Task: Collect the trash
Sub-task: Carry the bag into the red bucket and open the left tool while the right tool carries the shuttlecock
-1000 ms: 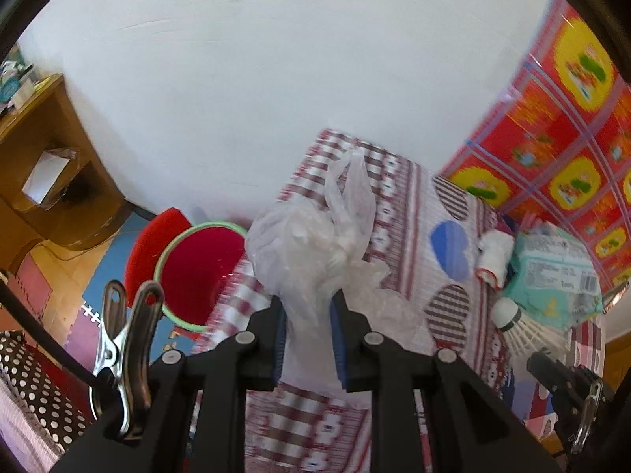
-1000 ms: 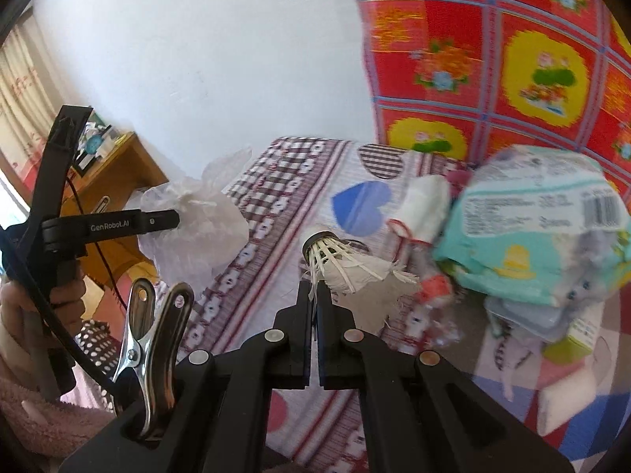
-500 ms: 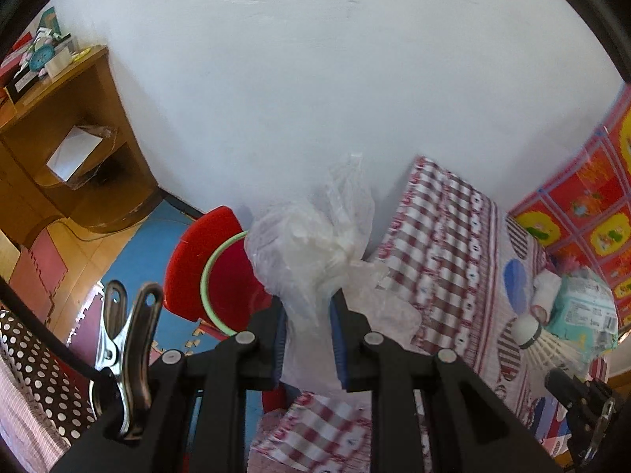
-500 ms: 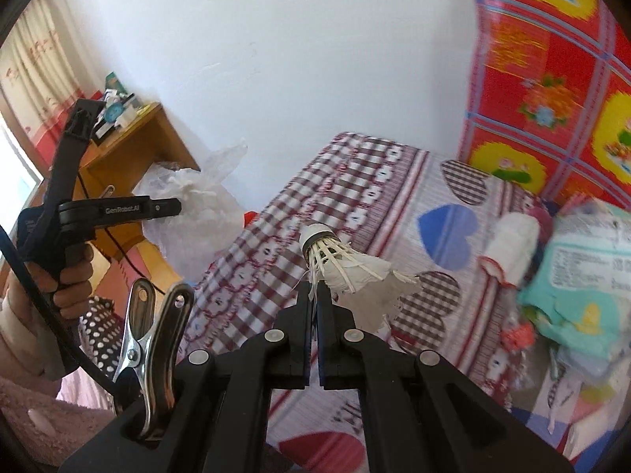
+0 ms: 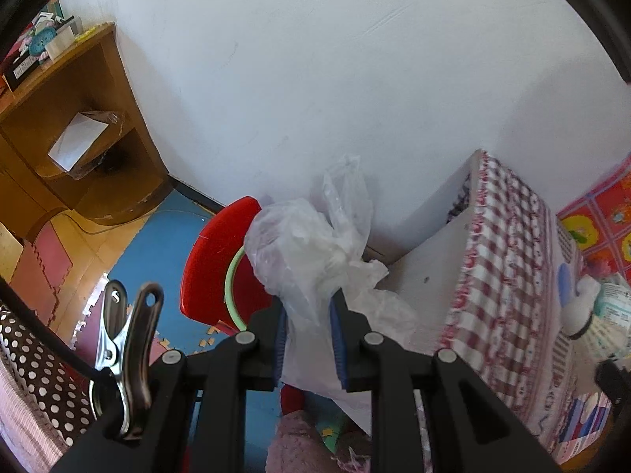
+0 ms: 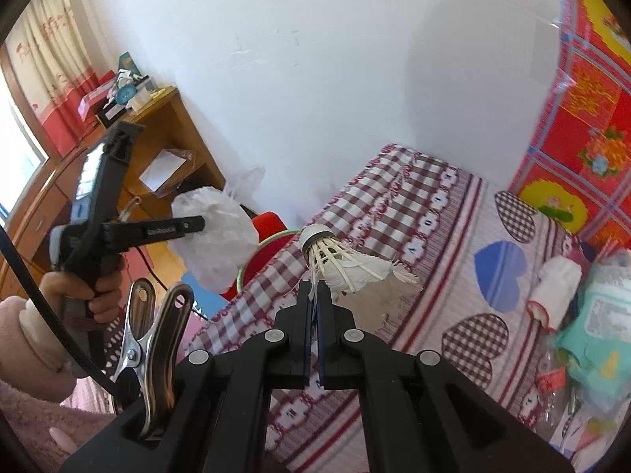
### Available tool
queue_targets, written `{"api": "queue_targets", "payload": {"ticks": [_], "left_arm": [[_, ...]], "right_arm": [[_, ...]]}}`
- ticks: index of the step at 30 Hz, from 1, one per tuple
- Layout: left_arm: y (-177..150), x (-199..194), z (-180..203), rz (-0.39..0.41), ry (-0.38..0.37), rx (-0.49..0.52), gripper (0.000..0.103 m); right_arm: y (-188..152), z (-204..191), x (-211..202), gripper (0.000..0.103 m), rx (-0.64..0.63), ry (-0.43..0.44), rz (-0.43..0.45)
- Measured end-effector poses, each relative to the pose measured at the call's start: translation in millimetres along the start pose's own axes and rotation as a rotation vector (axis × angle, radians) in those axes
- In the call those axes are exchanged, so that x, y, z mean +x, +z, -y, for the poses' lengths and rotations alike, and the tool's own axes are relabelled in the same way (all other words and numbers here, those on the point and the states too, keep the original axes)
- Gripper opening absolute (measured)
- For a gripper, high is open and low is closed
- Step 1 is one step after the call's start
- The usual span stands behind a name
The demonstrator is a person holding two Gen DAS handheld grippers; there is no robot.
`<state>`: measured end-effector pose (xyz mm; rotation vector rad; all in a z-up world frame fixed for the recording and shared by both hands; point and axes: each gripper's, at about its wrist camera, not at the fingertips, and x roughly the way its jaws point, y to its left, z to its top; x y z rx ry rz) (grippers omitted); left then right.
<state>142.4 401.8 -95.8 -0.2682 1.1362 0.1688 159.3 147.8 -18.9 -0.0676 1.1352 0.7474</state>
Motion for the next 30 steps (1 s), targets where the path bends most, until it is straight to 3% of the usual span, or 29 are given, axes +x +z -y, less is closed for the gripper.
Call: {"api": "queue_targets", "payload": {"ticks": [20, 30], "left_arm": [[-1, 133, -15, -0.106, -0.027, 0.018, 0.021], [-6, 180, -22, -0.164, -0.030, 0.033, 0.021]], "right_arm": [[38, -36, 45, 0.003, -0.044, -0.016, -0.033], [43, -38, 60, 0.003, -0.036, -0.021, -0.059]]}}
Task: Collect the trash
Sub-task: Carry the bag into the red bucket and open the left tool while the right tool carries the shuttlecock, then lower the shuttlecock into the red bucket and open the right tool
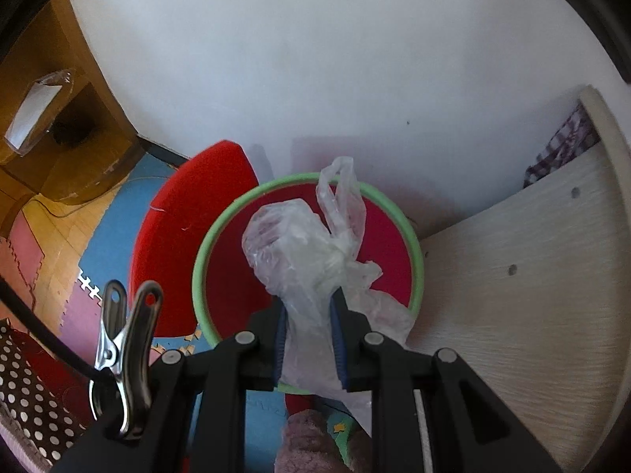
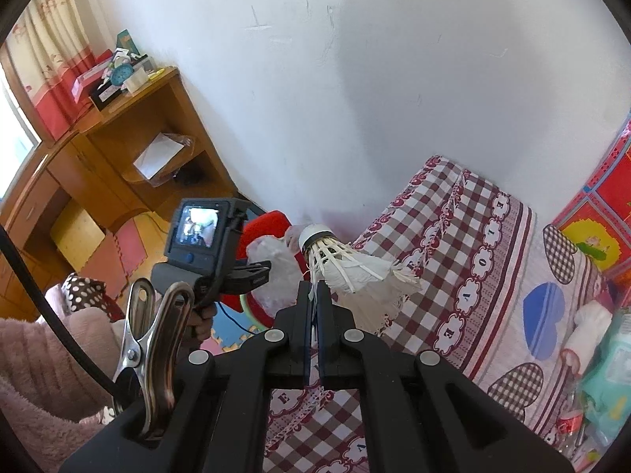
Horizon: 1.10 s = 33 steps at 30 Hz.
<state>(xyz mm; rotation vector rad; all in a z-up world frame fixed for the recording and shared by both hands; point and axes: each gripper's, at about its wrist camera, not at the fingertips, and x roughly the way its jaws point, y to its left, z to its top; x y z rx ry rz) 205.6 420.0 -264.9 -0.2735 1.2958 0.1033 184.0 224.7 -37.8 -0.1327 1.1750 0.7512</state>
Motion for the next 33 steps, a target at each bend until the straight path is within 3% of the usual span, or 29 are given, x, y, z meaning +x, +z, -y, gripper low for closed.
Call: {"api": "queue_targets", "payload": {"ticks": [8, 11, 15, 33], "left_arm": [[5, 11, 0, -0.011, 0.017, 0.009, 0.022], [8, 8, 2, -0.008, 0.021, 0.014, 0.033], [10, 2, -1, -0.007, 0.020, 0.006, 0.037], [-7, -87, -40, 0.043, 0.024, -0.103, 0.041]], "right_arm": [[0, -1, 5, 0.003, 0.012, -0.005, -0.009], [0, 0, 8, 0.003, 0.017, -0.003, -0.011], [0, -2, 10, 0.003, 0.013, 0.000, -0.015], [19, -33, 38, 0.003, -0.056, 0.112, -0.030]]}}
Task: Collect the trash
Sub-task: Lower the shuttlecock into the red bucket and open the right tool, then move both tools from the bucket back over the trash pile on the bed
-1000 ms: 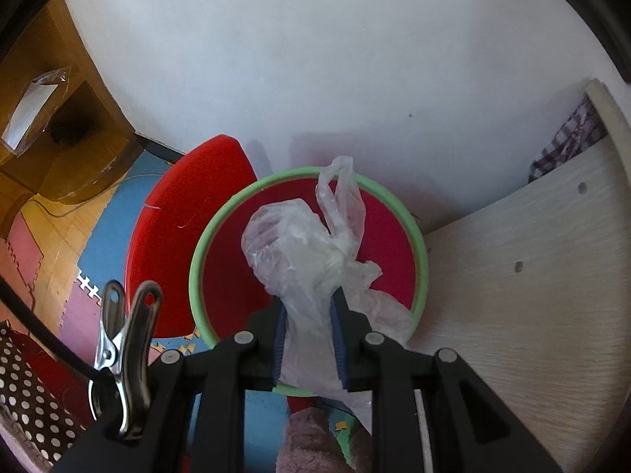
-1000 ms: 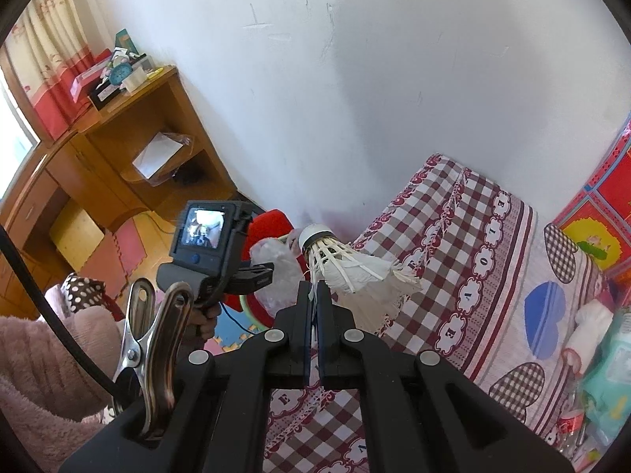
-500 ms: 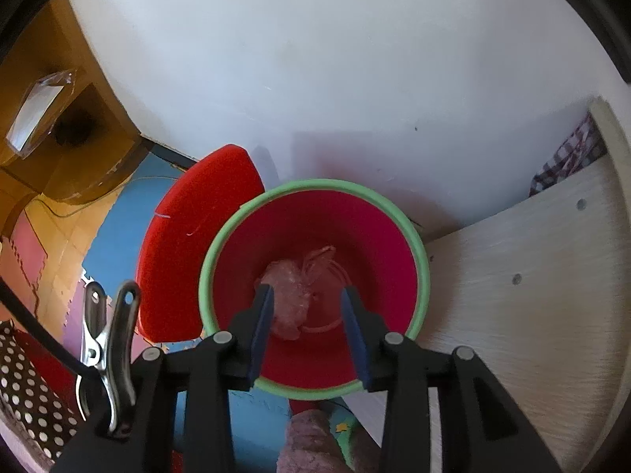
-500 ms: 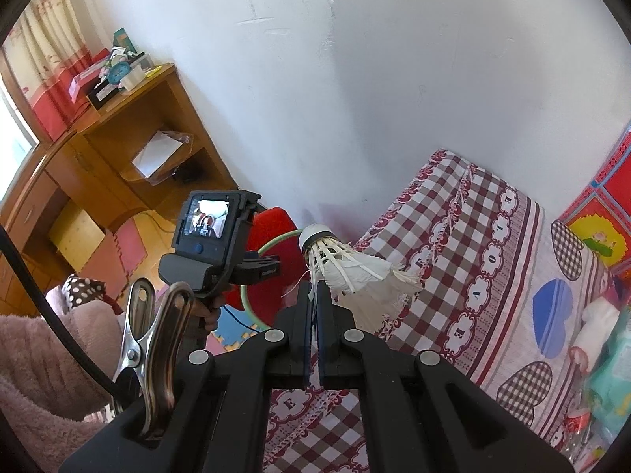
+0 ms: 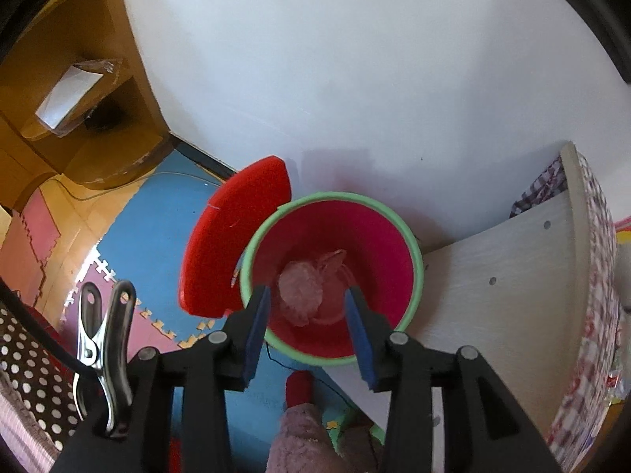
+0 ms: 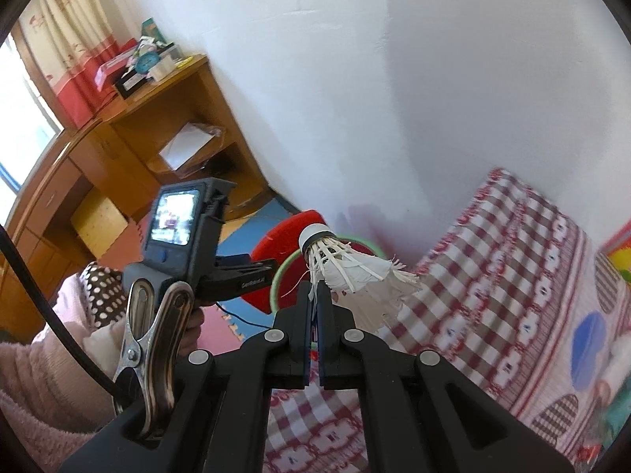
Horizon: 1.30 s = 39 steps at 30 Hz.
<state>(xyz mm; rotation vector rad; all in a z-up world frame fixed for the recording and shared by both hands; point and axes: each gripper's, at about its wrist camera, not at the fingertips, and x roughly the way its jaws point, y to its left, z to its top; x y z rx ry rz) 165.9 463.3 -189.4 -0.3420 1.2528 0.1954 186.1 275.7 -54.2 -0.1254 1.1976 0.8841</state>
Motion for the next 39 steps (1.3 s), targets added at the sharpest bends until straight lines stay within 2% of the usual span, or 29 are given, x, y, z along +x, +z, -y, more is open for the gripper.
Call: {"api": "queue_targets", "payload": {"ticks": [8, 16, 23, 30, 39], "left_arm": [[-8, -28, -16, 0.015, -0.005, -0.050, 0.041], [-14, -35, -28, 0.012, 0.006, -0.087, 0.041], [-19, -39, -36, 0.010, 0.005, -0.114, 0.041], [-20, -39, -40, 0.011, 0.010, -0.130, 0.041], [-20, -45, -41, 0.021, 0.005, -0.121, 0.041]], "right_arm": [[16, -19, 39, 0.003, -0.044, 0.038, -0.053], [25, -34, 73, 0.003, -0.118, 0.025, -0.091], [33, -38, 105, 0.003, -0.136, 0.019, -0.143], [38, -41, 120, 0.003, -0.135, 0.030, -0.156], [39, -42, 119, 0.016, -0.111, 0.025, -0.142]]}}
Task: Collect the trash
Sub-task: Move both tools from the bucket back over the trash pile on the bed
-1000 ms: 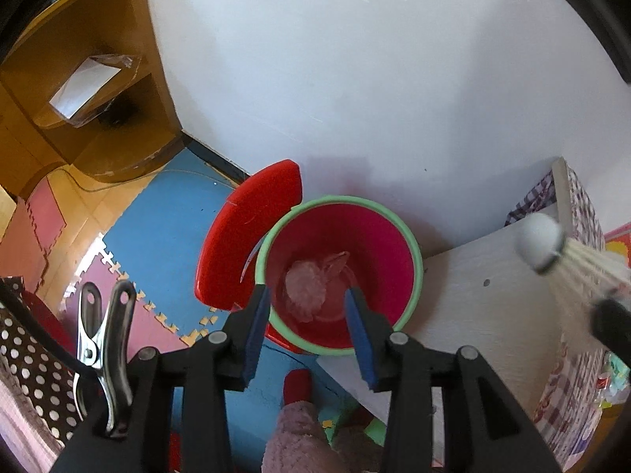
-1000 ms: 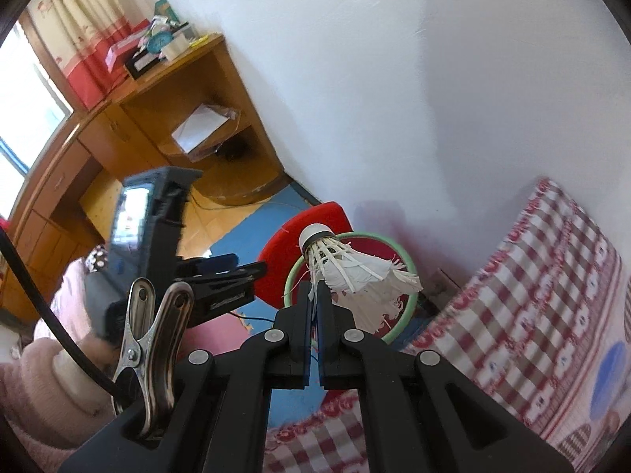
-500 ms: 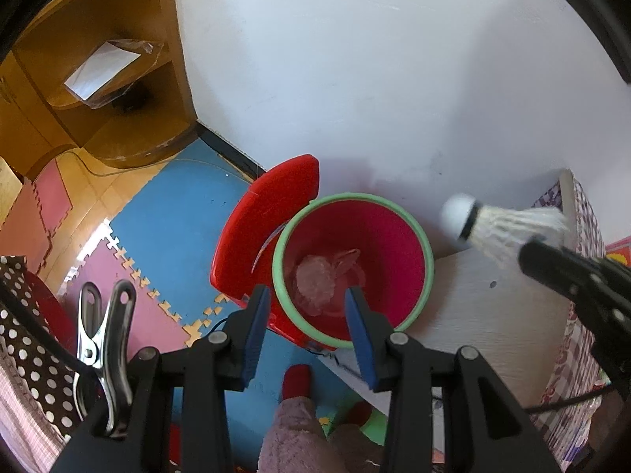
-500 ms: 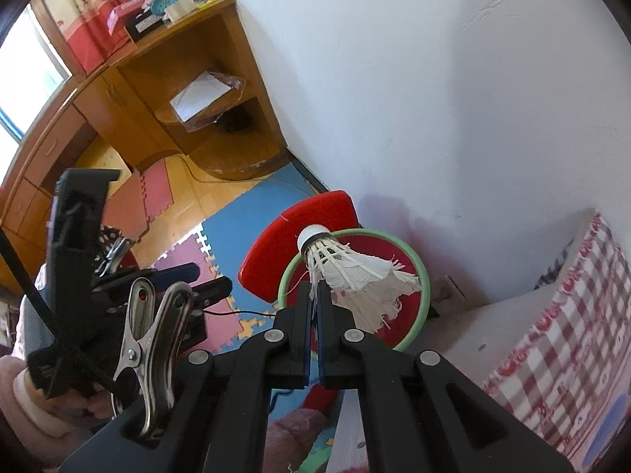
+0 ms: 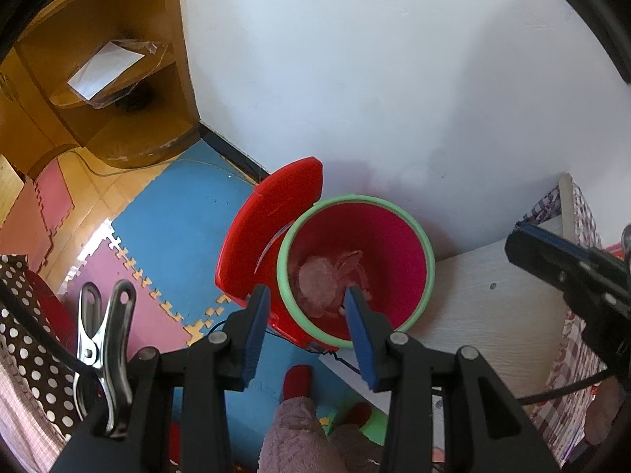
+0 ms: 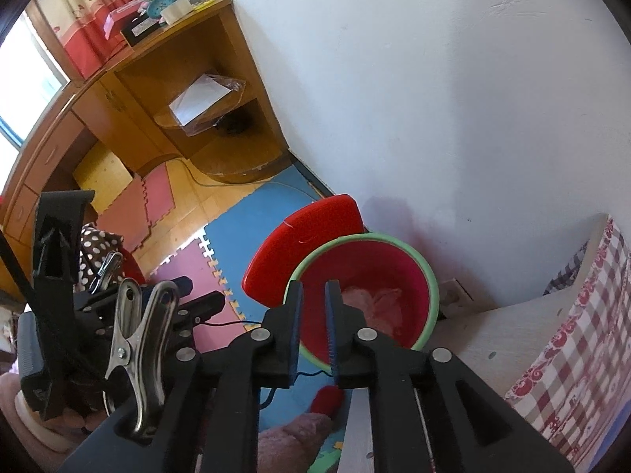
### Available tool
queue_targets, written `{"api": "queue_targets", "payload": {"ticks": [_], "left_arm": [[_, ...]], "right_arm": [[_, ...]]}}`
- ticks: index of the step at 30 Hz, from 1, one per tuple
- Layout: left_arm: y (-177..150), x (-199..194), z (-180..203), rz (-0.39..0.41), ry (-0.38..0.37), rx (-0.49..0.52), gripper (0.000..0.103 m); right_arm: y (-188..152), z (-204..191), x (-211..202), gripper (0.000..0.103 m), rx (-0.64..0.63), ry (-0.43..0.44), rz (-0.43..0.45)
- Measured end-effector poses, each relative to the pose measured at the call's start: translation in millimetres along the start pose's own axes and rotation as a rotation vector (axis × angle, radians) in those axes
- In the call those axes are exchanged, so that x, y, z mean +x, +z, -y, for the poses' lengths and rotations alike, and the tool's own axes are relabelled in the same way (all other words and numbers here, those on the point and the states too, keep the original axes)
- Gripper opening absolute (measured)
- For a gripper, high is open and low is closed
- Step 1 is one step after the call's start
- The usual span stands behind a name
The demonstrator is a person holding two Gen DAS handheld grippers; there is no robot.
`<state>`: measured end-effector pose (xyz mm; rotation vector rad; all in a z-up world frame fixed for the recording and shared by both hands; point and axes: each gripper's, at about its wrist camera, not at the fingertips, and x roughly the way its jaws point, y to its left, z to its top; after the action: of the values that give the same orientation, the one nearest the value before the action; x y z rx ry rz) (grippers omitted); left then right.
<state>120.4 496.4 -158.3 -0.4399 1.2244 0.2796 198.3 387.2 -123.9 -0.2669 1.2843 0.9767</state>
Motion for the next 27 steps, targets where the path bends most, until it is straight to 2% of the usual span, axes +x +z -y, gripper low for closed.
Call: {"api": "queue_targets", "payload": {"ticks": [5, 12, 27], "left_arm": [[0, -5, 6, 0.004, -0.005, 0.021, 0.041], [-2, -19, 13, 0.008, -0.007, 0.044, 0.041], [-21, -89, 28, 0.072, 0.017, 0.091, 0.041]], "right_arm": [[-2, -2, -4, 0.021, 0.028, -0.012, 0.007], [-11, -4, -25, 0.022, 0.061, -0.013, 0.037], [-37, -21, -95, 0.022, 0.098, 0.054, 0.147]]}}
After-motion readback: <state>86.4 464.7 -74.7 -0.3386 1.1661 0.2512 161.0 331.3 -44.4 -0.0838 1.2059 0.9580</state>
